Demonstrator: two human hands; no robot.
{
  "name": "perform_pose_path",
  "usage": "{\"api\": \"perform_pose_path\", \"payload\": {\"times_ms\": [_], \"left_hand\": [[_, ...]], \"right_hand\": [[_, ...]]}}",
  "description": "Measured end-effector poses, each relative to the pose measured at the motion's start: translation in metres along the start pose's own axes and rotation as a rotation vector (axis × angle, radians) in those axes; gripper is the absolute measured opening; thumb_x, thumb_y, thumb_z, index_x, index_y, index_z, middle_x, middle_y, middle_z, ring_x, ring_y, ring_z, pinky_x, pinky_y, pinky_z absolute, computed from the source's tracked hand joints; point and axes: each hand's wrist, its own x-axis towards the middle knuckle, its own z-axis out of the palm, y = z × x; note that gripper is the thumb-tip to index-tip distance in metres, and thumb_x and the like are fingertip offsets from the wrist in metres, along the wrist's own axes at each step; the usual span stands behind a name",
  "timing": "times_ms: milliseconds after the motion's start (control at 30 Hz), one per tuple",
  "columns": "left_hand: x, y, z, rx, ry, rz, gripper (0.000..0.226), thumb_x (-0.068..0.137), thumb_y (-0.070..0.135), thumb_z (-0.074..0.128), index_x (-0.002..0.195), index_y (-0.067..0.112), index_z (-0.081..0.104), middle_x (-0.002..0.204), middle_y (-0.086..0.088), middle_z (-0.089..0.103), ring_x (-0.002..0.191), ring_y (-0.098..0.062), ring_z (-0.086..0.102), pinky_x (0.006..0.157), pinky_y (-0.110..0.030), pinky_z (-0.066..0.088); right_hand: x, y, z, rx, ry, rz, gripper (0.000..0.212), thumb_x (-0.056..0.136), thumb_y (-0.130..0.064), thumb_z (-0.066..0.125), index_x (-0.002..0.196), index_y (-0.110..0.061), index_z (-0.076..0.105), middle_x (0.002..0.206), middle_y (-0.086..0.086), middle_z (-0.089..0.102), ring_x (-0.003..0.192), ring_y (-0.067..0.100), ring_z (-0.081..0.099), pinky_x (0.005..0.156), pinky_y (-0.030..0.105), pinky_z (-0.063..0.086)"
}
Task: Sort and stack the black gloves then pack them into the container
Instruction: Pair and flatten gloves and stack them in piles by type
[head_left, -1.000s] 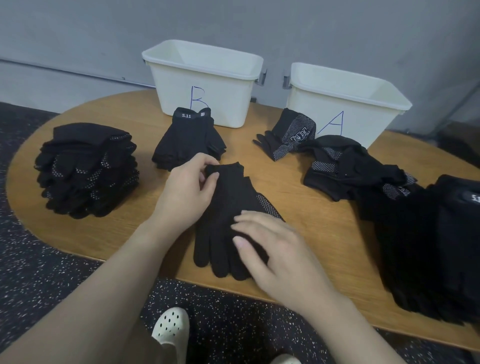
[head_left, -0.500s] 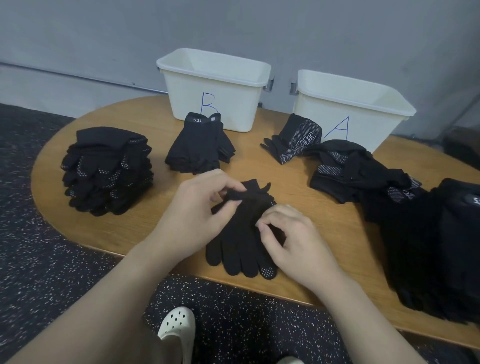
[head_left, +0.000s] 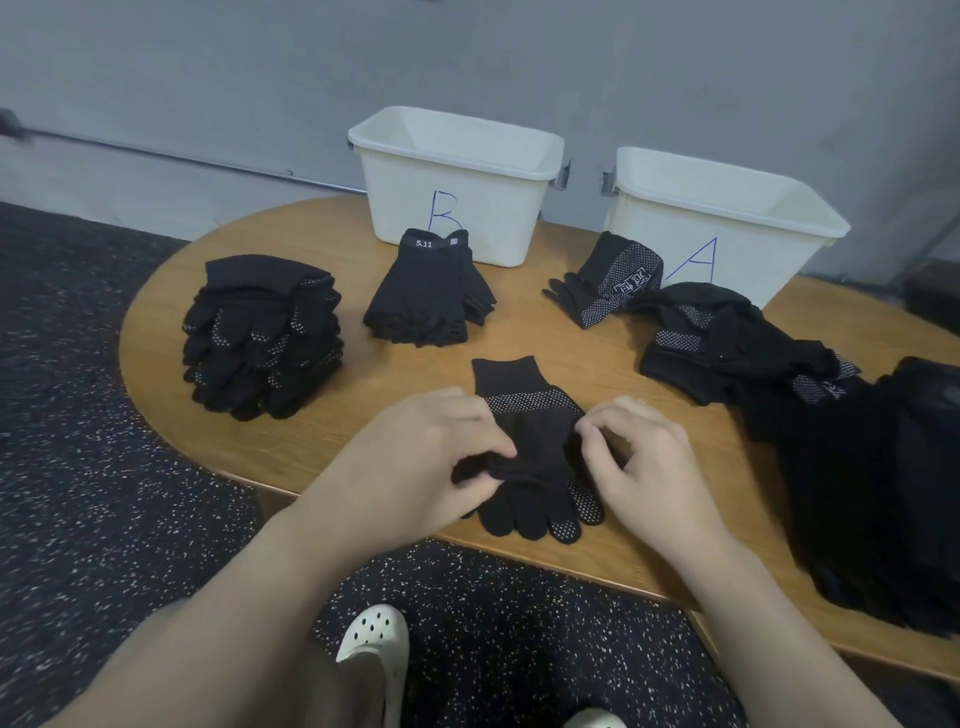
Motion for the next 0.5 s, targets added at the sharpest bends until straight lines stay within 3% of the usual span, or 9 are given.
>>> {"api": "perform_pose_path", "payload": {"times_ms": [300, 500], "left_hand": [[0.0003, 0.0019, 0.0056, 0.043, -0.137, 0.002, 0.017, 0.088, 0.037, 0.077, 0.103, 0.029, 0.078, 0.093, 0.016, 0.07, 0.085, -0.005, 0.056, 0.074, -0.034, 0.056], [0.005, 0.0012, 0.0066, 0.077, -0.01, 0.004, 0.015, 0.083, 0.023, 0.082, 0.098, 0.024, 0.079, 0.086, 0.014, 0.07, 0.078, -0.011, 0.058, 0.07, -0.033, 0.054]], "right_hand": [[0.0029, -0.0024, 0.0025, -0.014, 0.026, 0.01, 0.015, 0.096, -0.013, 0.063, 0.086, -0.016, 0.073, 0.092, -0.012, 0.066, 0.092, 0.012, 0.061, 0.084, 0.036, 0.051], [0.0031, -0.0028, 0.0026, 0.007, 0.011, 0.003, 0.015, 0.097, -0.015, 0.062, 0.086, -0.015, 0.073, 0.091, -0.012, 0.065, 0.091, 0.011, 0.061, 0.081, 0.039, 0.052]]}}
